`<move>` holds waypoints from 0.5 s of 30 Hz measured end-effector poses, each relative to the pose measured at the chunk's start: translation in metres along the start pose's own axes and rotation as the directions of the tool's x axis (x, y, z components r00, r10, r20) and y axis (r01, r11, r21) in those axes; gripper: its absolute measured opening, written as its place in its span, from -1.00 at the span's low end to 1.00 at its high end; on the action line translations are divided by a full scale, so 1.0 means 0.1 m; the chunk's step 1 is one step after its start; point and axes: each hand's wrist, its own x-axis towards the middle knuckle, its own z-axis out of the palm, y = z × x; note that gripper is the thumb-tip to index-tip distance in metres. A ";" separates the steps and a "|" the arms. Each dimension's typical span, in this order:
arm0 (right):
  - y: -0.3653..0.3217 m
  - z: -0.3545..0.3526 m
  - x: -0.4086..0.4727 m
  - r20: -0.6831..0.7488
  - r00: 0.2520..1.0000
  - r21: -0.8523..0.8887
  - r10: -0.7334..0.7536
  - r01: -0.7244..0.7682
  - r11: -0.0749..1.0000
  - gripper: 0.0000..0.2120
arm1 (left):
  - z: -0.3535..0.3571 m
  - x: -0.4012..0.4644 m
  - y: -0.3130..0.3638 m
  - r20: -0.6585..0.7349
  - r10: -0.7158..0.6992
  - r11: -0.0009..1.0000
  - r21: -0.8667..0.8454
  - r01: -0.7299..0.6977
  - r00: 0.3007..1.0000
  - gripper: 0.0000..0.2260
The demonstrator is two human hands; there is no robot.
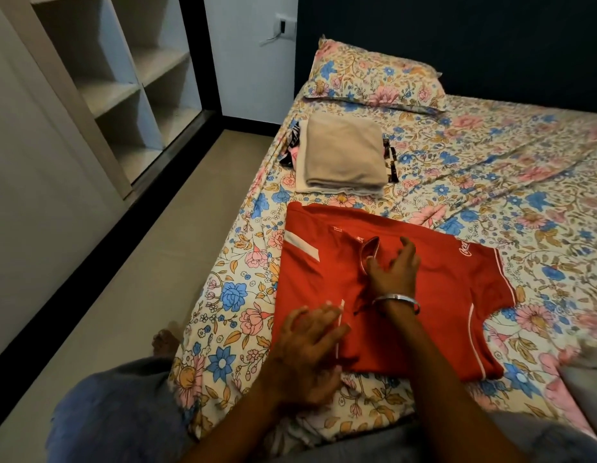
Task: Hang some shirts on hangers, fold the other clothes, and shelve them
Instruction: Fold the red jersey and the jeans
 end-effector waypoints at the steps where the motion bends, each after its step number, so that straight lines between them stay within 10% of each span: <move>1: -0.05 -0.02 -0.09 -0.038 0.988 -0.112 -0.148 0.143 0.983 -0.30 | -0.03 0.00 -0.04 0.008 -0.095 0.995 0.041 0.095 0.995 -0.37; 4: -0.33 0.02 -0.42 0.208 0.831 -0.298 -0.517 0.557 0.775 -0.35 | -0.02 -0.05 -0.10 0.093 -0.371 0.924 0.136 0.357 0.924 -0.36; 7: -0.24 0.19 -0.61 0.565 0.742 -0.454 -0.362 0.645 0.615 -0.21 | 0.03 -0.12 -0.09 0.137 -0.413 0.905 0.172 0.389 0.901 -0.29; 15: 0.12 -0.08 -0.39 0.500 0.832 -0.554 -0.243 0.522 0.649 -0.27 | -0.11 -0.24 -0.20 0.224 -0.121 0.982 0.171 0.083 0.967 -0.28</move>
